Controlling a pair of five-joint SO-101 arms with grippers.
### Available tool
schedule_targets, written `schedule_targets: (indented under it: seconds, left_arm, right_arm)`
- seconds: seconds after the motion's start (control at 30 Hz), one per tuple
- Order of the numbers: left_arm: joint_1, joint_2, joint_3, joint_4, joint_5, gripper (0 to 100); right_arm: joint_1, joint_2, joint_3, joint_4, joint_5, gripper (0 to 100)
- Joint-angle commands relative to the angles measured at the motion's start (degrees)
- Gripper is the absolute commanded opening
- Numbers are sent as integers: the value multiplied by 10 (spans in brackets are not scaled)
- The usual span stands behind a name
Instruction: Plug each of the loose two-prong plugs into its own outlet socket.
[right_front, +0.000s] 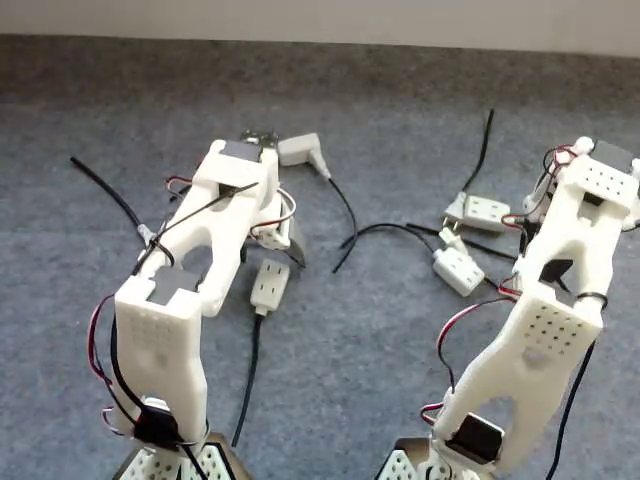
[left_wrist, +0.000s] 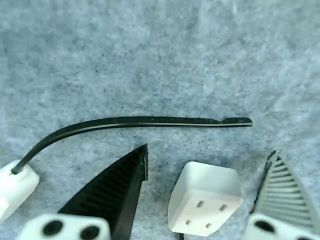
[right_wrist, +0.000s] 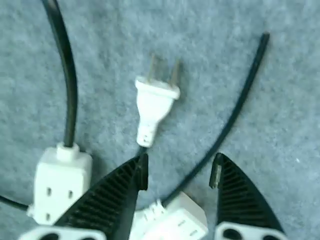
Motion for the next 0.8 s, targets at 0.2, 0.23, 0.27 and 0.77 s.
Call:
schedule_targets:
  seconds: [0.2,0.23,0.27,0.77]
  left_arm:
    - [-3,-34,0,-14,3,354]
    - [-3,-34,0,-14,3,354]
    - [-3,-34,0,-14,3,354]
    - [-3,-34,0,-14,0,354]
  right_arm:
    - [47,206,-233,12,-8,145]
    - [48,226,-249,14,-8,101]
    - [48,242,-269,17,-6,54]
    - [18,-25,-345,31,146,9]
